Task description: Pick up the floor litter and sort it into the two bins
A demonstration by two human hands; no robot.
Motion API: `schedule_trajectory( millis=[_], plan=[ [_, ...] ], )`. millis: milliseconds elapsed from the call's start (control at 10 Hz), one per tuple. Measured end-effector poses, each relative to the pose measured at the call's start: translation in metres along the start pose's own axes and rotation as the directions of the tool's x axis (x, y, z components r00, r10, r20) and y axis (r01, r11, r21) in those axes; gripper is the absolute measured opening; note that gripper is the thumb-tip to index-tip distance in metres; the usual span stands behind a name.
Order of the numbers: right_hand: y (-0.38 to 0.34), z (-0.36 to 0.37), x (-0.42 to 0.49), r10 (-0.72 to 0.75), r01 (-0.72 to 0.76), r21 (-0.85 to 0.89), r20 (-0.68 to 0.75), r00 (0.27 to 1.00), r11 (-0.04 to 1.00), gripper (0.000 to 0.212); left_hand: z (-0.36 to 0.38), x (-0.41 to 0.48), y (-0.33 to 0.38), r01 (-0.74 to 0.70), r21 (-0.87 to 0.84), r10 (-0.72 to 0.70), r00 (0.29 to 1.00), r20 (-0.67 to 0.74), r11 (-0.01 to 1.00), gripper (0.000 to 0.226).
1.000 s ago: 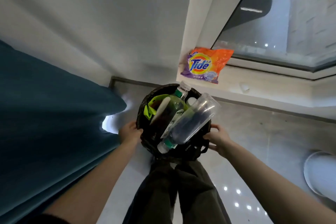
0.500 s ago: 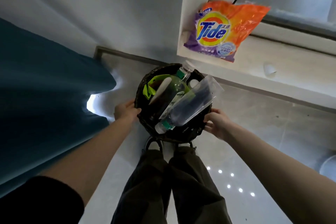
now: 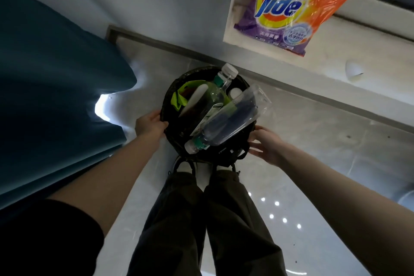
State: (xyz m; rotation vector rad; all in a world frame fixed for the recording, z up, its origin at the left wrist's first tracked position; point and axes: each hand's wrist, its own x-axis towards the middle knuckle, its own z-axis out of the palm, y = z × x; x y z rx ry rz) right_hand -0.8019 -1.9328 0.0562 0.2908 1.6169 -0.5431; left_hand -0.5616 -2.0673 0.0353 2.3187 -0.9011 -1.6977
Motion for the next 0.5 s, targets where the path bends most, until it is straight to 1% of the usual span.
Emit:
schedule_trajectory(
  millis=[100,200,300,400,500],
  plan=[
    [0.007,0.004,0.004,-0.024,0.024,-0.016,-0.032,0.999,1.0,0.053,-0.001,0.0,-0.005,-0.041,0.035,0.042,0.998,-0.035,0.999,0.055],
    [0.011,0.008,0.003,-0.059,0.06,0.009,-0.062,0.996,0.998,0.056,-0.003,-0.003,-0.006,-0.059,0.035,0.06,0.998,-0.021,0.998,0.055],
    [0.014,0.014,-0.008,-0.052,0.056,0.052,-0.062,0.997,0.997,0.055,-0.007,-0.016,0.001,-0.042,0.034,0.039,0.997,0.065,0.999,0.048],
    [0.012,0.017,-0.029,-0.023,0.031,0.07,-0.112,0.993,0.997,0.049,-0.012,-0.039,0.013,-0.04,0.047,0.034,0.993,0.117,0.998,0.046],
    [0.011,0.018,-0.064,-0.022,0.04,0.106,-0.165,0.986,0.994,0.04,-0.023,-0.067,0.023,-0.03,0.051,0.022,0.99,0.142,0.998,0.036]
  ],
)
